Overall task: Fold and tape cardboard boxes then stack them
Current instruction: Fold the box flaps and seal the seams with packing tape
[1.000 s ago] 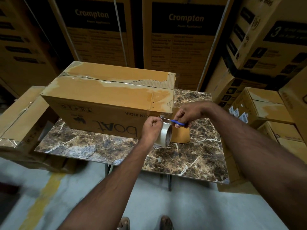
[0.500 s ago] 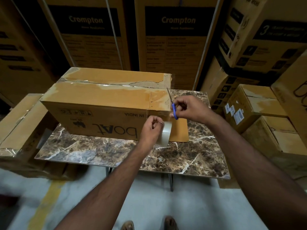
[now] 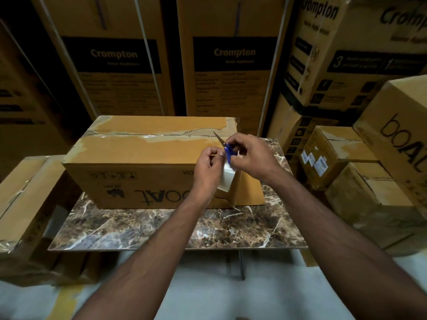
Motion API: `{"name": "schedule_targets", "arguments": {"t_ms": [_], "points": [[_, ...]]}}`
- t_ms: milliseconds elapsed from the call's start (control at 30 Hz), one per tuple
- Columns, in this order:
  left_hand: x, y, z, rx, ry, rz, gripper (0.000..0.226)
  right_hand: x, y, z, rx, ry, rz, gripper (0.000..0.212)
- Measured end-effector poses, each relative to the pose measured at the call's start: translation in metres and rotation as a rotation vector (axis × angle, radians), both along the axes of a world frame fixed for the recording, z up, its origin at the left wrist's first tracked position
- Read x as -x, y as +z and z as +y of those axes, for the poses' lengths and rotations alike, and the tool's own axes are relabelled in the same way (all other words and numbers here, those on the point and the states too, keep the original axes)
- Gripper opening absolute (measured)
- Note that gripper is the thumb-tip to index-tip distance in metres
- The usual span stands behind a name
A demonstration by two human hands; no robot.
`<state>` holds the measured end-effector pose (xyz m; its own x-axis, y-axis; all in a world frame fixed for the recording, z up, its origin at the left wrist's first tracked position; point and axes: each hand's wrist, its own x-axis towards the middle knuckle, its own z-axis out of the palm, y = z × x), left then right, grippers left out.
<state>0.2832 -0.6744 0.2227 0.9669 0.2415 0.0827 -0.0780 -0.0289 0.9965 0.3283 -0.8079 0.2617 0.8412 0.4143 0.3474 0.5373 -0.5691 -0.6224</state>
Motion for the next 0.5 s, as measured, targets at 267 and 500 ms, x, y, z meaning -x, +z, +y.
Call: {"name": "schedule_targets", "arguments": {"t_ms": [267, 500], "points": [[0.0, 0.008, 0.028, 0.067, -0.017, 0.06, 0.012, 0.013, 0.015, 0.023, 0.089, 0.084, -0.036, 0.032], [0.002, -0.002, 0.048, 0.067, -0.046, 0.021, 0.012, 0.025, 0.025, 0.046, 0.254, 0.082, -0.088, 0.024]]}}
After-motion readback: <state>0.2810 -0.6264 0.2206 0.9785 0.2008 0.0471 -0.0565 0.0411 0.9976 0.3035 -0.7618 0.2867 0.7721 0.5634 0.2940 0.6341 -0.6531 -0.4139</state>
